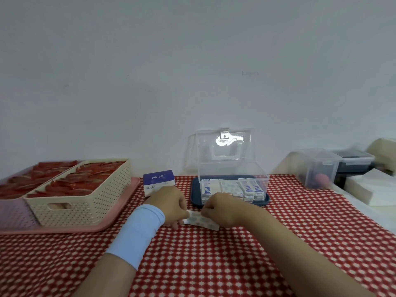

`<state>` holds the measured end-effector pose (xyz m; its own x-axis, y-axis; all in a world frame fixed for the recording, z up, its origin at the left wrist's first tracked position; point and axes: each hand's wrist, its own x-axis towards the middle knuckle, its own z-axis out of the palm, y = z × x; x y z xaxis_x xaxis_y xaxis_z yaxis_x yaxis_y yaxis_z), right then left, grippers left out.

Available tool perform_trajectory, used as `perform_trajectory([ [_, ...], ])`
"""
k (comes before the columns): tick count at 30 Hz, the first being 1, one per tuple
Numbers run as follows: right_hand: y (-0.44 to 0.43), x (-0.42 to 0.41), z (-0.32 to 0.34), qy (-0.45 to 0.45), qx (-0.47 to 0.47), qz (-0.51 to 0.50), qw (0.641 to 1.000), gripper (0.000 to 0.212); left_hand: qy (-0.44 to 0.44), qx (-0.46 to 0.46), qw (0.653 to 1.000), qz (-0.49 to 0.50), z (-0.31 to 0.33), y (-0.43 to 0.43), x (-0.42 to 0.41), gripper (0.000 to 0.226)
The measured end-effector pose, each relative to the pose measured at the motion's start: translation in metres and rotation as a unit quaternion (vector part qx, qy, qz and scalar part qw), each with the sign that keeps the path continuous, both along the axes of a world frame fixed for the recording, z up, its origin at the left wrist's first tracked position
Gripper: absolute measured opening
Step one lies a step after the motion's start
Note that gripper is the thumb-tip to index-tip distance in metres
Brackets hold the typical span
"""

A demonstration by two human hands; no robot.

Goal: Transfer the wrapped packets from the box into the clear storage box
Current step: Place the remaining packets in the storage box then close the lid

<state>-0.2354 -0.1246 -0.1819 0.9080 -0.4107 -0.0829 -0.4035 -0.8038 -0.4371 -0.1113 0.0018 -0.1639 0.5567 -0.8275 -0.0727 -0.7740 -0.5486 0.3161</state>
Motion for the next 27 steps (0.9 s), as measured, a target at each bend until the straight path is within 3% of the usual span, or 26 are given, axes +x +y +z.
perform_trajectory([
  [2,0.004,0.001,0.001,0.02,-0.028,0.017,0.999,0.032,-0.005,0.016,1.0,0.001,0.002,0.001,-0.003,0.009],
  [6,0.008,0.001,0.004,0.043,-0.068,0.037,0.996,0.031,-0.094,0.108,0.989,-0.037,0.005,0.002,-0.002,0.044],
  [9,0.01,0.0,0.004,0.065,-0.085,0.053,0.993,0.031,-0.06,0.112,0.987,-0.1,0.004,-0.002,-0.007,0.035],
  [14,0.007,0.0,0.007,0.04,-0.065,0.031,0.997,0.028,-0.037,0.048,0.992,-0.107,0.003,-0.002,-0.009,0.026],
  [16,0.001,-0.003,0.008,-0.008,-0.006,0.014,1.0,0.024,-0.011,-0.015,0.997,-0.079,0.007,0.0,-0.003,0.019],
  [18,-0.004,-0.006,0.008,-0.061,0.101,-0.003,0.993,0.019,0.071,-0.114,0.99,-0.042,0.015,0.003,0.0,0.009],
  [20,-0.007,-0.007,0.009,-0.117,0.277,-0.019,0.954,0.017,0.24,-0.226,0.944,-0.013,0.024,0.007,0.001,0.011],
  [22,-0.005,-0.006,0.011,-0.161,0.459,-0.025,0.873,0.023,0.393,-0.303,0.868,-0.022,0.028,0.01,0.001,0.015],
  [23,-0.004,-0.006,0.012,-0.178,0.522,-0.021,0.834,0.026,0.418,-0.317,0.851,-0.037,0.027,0.01,0.001,0.014],
  [25,0.0,-0.004,0.014,-0.195,0.588,-0.002,0.785,0.032,0.403,-0.31,0.86,-0.051,0.02,0.01,0.002,0.017],
  [27,0.002,-0.004,0.016,-0.196,0.616,0.022,0.763,0.036,0.38,-0.302,0.874,-0.037,0.014,0.008,0.001,0.019],
])
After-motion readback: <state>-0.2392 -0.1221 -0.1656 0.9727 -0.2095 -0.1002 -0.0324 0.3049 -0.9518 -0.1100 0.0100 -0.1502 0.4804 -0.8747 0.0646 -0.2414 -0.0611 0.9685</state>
